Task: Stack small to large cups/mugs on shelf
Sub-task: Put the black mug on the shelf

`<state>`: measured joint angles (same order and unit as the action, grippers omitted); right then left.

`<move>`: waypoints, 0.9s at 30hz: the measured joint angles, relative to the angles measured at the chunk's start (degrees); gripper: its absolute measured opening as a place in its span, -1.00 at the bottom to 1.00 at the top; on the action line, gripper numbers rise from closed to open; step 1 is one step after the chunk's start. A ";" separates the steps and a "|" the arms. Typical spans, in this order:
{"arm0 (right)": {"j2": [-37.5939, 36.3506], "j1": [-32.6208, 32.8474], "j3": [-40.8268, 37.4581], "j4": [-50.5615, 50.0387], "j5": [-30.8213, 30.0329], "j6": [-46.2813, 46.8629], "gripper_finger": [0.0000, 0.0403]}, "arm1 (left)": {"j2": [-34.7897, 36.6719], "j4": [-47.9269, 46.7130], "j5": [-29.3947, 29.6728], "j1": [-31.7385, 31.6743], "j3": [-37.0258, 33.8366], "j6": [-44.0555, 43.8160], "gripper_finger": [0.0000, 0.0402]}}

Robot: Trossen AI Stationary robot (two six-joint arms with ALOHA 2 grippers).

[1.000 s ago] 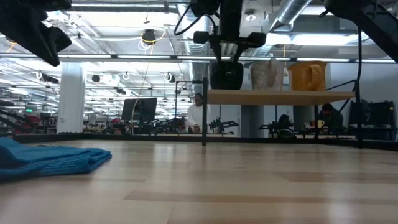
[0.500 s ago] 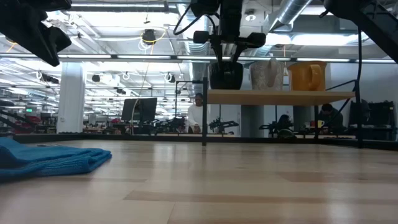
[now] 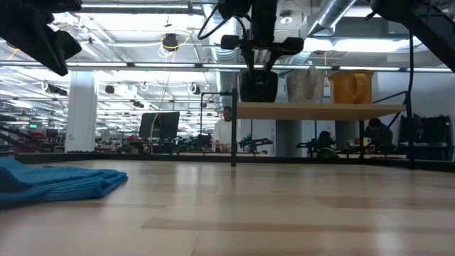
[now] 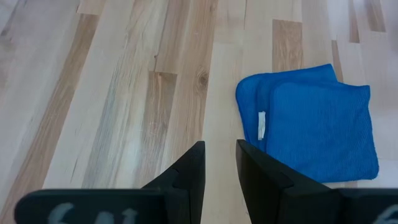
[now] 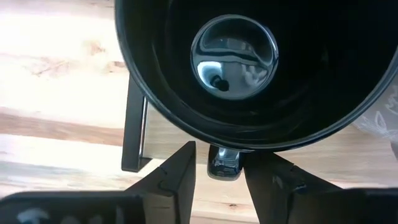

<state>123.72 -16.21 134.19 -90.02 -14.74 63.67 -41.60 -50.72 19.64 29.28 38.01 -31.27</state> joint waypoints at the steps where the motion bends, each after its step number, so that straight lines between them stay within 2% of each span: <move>1: 0.00 0.06 0.00 -0.02 0.03 -0.89 -0.25 | 0.00 0.00 0.00 -0.01 0.00 0.00 -0.59; 27: -0.07 0.46 -0.74 -0.02 0.36 -2.61 -0.40 | -0.02 0.04 -1.23 0.00 0.01 -1.40 -0.59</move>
<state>123.65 -15.75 133.45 -90.04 -14.37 61.06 -41.62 -50.68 18.41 29.28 38.02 -32.67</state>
